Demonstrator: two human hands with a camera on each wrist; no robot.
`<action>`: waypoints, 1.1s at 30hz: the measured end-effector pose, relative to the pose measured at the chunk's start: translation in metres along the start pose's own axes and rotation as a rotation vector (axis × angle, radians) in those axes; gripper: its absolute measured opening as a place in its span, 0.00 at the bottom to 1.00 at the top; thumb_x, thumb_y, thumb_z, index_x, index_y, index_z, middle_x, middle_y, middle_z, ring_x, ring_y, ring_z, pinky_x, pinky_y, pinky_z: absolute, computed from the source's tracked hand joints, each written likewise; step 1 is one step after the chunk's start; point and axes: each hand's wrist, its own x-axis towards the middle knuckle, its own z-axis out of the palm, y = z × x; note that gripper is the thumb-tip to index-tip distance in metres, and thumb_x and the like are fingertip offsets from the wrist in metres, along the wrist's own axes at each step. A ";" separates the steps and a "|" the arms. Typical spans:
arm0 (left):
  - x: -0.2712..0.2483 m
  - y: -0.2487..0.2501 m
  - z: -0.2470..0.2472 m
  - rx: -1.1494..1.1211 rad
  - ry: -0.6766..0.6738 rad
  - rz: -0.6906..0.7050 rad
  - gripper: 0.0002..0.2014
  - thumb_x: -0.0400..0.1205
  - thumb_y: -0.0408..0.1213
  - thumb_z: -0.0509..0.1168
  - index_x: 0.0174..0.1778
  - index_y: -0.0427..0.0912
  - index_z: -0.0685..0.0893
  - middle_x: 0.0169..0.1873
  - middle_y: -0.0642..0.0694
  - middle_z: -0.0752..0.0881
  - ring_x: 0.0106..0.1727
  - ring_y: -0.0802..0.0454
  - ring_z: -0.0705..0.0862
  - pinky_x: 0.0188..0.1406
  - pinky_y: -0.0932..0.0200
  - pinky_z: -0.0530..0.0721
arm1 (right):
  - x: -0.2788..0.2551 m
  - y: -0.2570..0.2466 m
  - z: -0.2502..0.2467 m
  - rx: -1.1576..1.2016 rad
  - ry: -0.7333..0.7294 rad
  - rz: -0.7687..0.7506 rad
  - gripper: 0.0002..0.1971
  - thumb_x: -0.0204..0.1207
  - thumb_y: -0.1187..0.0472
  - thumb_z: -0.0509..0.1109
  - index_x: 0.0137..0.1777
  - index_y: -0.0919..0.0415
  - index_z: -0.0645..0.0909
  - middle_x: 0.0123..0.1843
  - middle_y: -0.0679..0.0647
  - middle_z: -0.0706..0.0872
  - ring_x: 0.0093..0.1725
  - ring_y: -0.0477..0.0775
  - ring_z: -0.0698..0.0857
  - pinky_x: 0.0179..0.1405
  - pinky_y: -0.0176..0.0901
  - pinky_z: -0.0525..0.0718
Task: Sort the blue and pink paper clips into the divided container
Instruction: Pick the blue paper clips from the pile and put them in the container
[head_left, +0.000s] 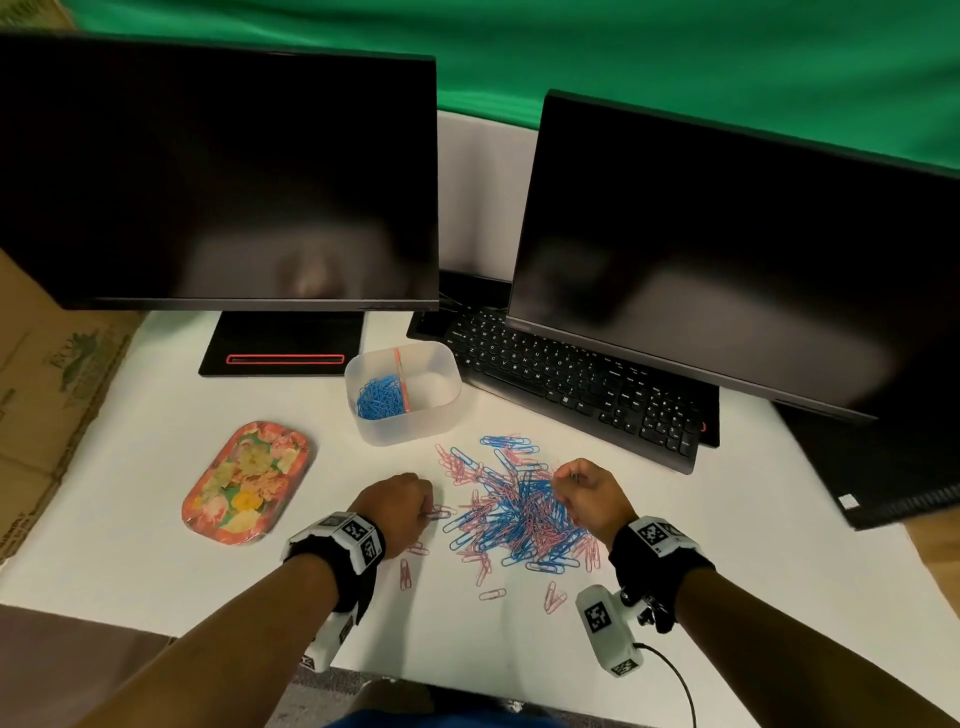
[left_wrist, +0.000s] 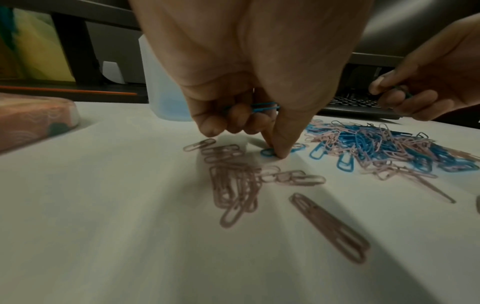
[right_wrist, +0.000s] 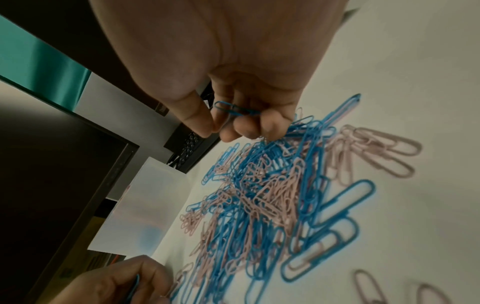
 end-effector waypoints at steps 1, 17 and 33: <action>-0.001 0.000 0.000 -0.001 -0.004 0.003 0.05 0.79 0.42 0.63 0.48 0.48 0.81 0.51 0.49 0.81 0.53 0.46 0.82 0.50 0.56 0.78 | -0.001 0.001 -0.001 -0.019 -0.002 -0.008 0.06 0.78 0.64 0.67 0.40 0.54 0.79 0.34 0.49 0.82 0.32 0.47 0.77 0.33 0.39 0.73; 0.005 0.020 -0.013 -0.620 0.041 -0.129 0.05 0.82 0.36 0.65 0.45 0.44 0.86 0.40 0.49 0.86 0.42 0.53 0.81 0.44 0.62 0.75 | -0.038 0.035 -0.034 -0.431 0.037 -0.121 0.07 0.77 0.57 0.67 0.42 0.58 0.83 0.39 0.51 0.88 0.40 0.50 0.84 0.40 0.38 0.80; 0.001 0.065 -0.010 -1.074 -0.064 -0.196 0.17 0.83 0.47 0.64 0.34 0.38 0.79 0.27 0.40 0.79 0.29 0.48 0.75 0.27 0.57 0.72 | -0.072 0.055 -0.007 -0.932 -0.120 -0.378 0.13 0.80 0.57 0.61 0.58 0.59 0.83 0.61 0.53 0.79 0.61 0.56 0.80 0.57 0.40 0.75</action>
